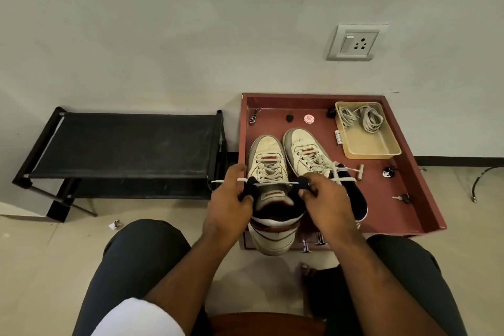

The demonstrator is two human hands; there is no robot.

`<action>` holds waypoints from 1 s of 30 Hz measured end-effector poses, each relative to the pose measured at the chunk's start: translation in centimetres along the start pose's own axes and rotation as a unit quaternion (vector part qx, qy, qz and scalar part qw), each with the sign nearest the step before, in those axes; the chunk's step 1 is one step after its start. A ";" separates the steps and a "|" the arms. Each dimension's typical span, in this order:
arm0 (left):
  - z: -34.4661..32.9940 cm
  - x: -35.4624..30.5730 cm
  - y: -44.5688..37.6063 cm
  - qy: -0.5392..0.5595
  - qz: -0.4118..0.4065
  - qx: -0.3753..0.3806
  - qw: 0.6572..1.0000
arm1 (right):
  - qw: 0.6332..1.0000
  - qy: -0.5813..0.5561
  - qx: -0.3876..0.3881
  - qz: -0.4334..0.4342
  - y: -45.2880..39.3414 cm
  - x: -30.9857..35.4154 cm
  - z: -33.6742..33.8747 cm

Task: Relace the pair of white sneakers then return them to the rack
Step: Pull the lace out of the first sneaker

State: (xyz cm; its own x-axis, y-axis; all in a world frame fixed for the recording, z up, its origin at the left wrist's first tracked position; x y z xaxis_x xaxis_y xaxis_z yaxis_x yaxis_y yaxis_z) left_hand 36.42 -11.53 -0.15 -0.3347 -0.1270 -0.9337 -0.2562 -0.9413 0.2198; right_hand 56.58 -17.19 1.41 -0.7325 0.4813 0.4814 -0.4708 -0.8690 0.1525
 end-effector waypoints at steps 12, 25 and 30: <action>-4.8 -3.4 -1.2 -0.294 -0.129 0.041 0.946 | 0.991 -0.122 0.051 0.029 0.6 0.8 -1.7; -2.3 -1.9 -2.6 -0.139 -0.081 0.008 0.987 | 0.992 -0.106 0.058 0.034 0.0 0.9 -1.9; -4.7 -2.5 -2.8 -0.257 -0.140 0.038 0.955 | 0.994 -0.089 0.052 0.039 0.0 0.9 -1.7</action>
State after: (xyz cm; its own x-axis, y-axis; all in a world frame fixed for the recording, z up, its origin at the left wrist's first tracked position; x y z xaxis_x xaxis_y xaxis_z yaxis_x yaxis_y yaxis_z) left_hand 42.21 -10.03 0.21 -0.6399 0.3150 -0.7009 -0.4588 -0.8883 0.0197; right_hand 55.05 -16.56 0.37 -0.6616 0.3914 0.6396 -0.3559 -0.9147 0.1915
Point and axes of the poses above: each hand's wrist, its own y-axis away from the middle knuckle, its own z-axis out of the back of the hand, x = y × z, the point moved 9 cm from there along -y, towards the middle knuckle, and after that the axes turned 11 degrees about y, right-handed, at the moved point
